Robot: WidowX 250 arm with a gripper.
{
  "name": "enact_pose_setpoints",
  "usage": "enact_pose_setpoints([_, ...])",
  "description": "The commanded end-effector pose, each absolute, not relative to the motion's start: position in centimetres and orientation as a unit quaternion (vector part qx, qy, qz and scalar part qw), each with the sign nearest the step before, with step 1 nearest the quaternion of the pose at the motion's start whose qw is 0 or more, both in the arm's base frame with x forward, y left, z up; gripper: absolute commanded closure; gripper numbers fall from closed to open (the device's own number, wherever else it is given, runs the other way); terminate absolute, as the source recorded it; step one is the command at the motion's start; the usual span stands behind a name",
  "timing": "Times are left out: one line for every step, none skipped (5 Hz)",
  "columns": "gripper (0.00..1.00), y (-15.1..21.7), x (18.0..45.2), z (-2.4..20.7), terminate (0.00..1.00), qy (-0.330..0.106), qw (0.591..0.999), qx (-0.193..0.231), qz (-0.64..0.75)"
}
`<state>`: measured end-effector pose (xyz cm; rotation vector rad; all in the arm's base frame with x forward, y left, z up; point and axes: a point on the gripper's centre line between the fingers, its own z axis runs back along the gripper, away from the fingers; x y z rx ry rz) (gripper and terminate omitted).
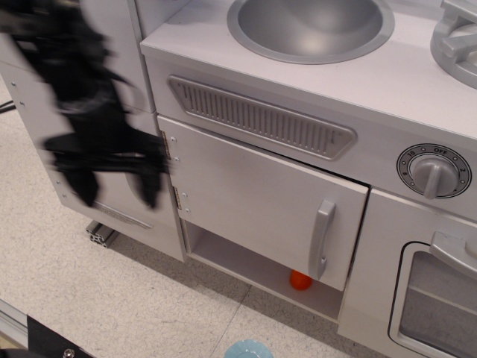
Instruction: Open cabinet
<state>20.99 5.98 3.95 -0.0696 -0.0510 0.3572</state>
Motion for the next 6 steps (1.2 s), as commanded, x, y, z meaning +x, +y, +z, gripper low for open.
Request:
enact_pose_setpoints([0.0,-1.2,24.0,2.1,0.0,-0.021,0.991,-0.066,0.113])
enact_pose_setpoints([0.0,-4.9,25.2,0.6,0.0,-0.045,0.995,-0.071,0.045])
enact_pose_setpoints([0.0,-6.8,26.3,-0.1,0.0,-0.08,0.994,-0.079,0.01])
enact_pose_setpoints([0.0,-7.9,27.3,-0.8,0.0,-0.123,0.99,-0.067,-0.016])
enact_pose_setpoints([0.0,-8.2,28.6,-1.7,0.0,-0.156,0.987,-0.044,-0.005])
enact_pose_setpoints([0.0,-8.2,29.7,-2.3,0.0,-0.168,0.985,-0.029,0.012])
